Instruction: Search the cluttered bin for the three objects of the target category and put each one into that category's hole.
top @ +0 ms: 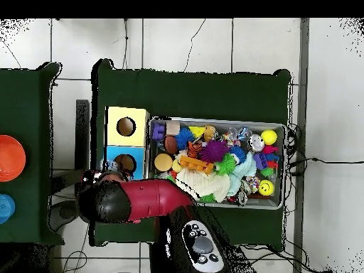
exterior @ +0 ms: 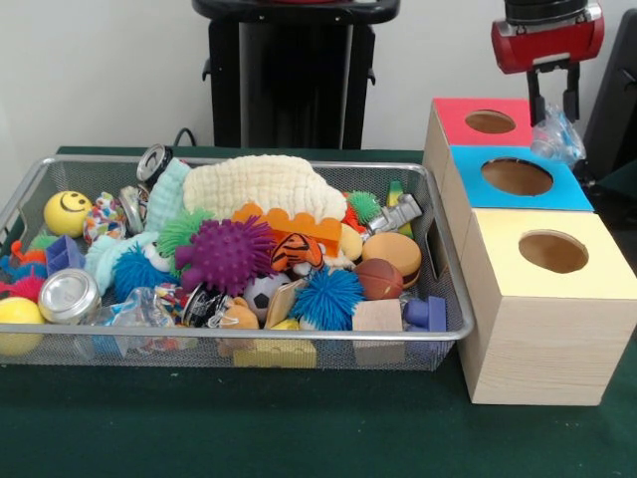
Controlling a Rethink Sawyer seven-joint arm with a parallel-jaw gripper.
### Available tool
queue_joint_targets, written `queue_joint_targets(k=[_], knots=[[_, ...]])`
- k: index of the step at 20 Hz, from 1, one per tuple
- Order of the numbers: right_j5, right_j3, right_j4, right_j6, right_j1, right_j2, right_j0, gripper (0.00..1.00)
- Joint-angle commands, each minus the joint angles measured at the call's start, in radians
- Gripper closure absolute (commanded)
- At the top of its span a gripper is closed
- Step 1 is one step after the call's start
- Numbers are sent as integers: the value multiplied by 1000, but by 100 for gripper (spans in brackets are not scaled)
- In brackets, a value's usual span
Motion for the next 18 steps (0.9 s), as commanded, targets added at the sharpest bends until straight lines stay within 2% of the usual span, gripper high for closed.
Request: queue_joint_targets(k=[1,7,12,18], knots=[[126,-87,-95,3,5,-57,-3,100],[188,-111,-153,3,-5,-112,18,100],[119,-95,-183,46,10,-136,36,100],[109,-101,-189,50,19,-135,41,100]])
